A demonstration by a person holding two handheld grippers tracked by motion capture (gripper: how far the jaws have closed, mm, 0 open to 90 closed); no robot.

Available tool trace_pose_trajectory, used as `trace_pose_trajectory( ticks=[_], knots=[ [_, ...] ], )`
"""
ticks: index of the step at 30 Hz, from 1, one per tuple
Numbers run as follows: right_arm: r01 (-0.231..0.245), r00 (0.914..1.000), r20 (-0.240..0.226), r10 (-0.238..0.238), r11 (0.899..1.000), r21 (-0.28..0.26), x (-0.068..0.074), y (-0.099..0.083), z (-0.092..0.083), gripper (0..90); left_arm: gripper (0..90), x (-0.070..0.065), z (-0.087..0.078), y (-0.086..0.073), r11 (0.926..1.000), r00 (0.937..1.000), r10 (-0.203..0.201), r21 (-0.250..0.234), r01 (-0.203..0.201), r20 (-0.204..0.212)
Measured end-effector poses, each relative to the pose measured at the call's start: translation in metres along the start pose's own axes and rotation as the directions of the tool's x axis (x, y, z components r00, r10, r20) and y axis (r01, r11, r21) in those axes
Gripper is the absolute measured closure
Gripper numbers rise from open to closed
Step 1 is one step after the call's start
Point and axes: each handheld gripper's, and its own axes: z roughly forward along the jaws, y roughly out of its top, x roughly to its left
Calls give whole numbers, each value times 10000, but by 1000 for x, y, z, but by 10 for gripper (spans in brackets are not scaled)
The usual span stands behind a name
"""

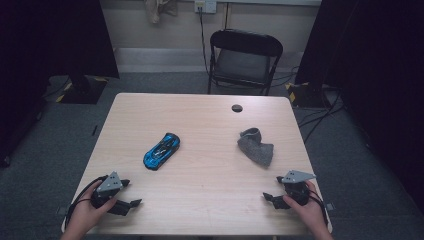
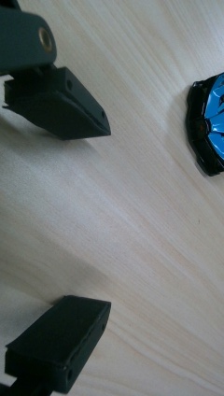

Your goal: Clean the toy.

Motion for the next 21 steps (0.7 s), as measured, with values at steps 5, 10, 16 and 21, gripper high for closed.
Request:
trace_pose_trajectory(
  ticks=[5, 10, 16, 21],
  knots=[
    [6, 10000, 4, -6, 10000, 7, 0, 0, 0, 144, 117, 0, 0, 0, 10000, 10000, -17, -9, 17, 2],
    [3, 10000, 4, -3, 10000, 9, 0, 0, 0, 144, 108, 0, 0, 0, 10000, 10000, 89, 22, -89, -12],
    [4, 10000, 11, -4, 10000, 4, 0, 0, 0, 144, 108, 0, 0, 0, 10000, 10000, 63, 16, -63, 16],
    [4, 10000, 8, -4, 10000, 9, 0, 0, 0, 144, 108, 0, 0, 0, 10000, 10000, 29, 14, -29, 37]
  ],
)
